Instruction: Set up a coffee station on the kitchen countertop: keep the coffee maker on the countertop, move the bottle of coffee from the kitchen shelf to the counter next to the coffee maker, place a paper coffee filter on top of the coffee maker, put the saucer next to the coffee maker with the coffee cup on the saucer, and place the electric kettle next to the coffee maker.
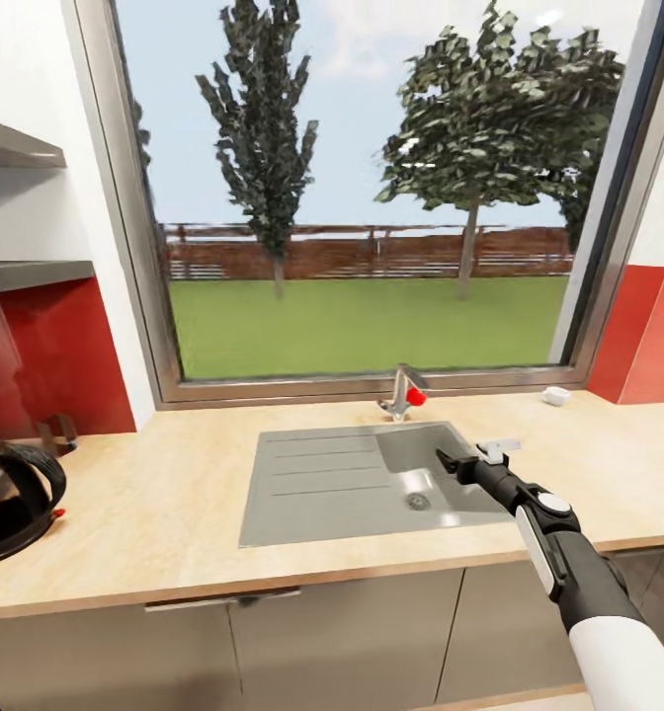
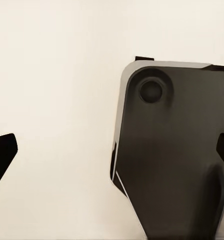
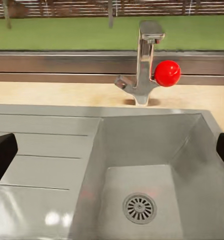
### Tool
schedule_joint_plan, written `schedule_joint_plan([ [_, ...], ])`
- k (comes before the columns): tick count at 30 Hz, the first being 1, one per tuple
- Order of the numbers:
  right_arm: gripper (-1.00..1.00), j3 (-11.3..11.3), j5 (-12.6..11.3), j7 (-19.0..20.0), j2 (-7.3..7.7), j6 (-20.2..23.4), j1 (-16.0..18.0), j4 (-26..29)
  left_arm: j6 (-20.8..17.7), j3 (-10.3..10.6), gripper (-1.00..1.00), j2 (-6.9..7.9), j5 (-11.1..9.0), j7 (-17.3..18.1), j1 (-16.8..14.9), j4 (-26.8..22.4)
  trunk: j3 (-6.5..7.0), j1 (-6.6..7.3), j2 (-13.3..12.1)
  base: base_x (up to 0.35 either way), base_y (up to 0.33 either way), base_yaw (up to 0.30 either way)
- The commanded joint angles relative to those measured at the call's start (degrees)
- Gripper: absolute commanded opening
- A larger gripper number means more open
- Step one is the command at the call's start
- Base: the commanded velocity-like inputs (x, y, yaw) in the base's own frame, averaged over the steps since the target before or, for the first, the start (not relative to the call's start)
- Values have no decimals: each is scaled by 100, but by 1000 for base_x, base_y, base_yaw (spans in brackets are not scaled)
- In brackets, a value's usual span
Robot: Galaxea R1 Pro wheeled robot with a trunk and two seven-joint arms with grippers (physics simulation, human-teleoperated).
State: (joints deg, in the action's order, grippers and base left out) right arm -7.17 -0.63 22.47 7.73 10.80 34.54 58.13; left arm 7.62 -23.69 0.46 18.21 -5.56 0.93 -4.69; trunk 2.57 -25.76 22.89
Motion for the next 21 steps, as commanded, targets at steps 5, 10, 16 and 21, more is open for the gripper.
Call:
schedule_joint_plan([
  [5, 100, -12, -10, 34, 8, 31, -3, 20, -27, -37, 100, 6, 60, -29, 49, 42, 0, -2, 2, 0, -269, 0],
  [10, 100, -17, -16, 30, 5, 34, -3, 42, -40, -33, 100, -2, 60, -33, 56, 56, 0, -2, 2, 0, -272, 0],
  [16, 100, -20, -11, 30, 0, 37, -5, 41, -41, -31, 100, -15, 60, -42, 47, 56, 0, -2, 2, 0, -272, 0],
  [21, 100, -16, -8, 30, 0, 37, -3, 39, -41, -32, 100, -14, 60, -42, 47, 56, 0, -2, 2, 16, -272, 0],
])
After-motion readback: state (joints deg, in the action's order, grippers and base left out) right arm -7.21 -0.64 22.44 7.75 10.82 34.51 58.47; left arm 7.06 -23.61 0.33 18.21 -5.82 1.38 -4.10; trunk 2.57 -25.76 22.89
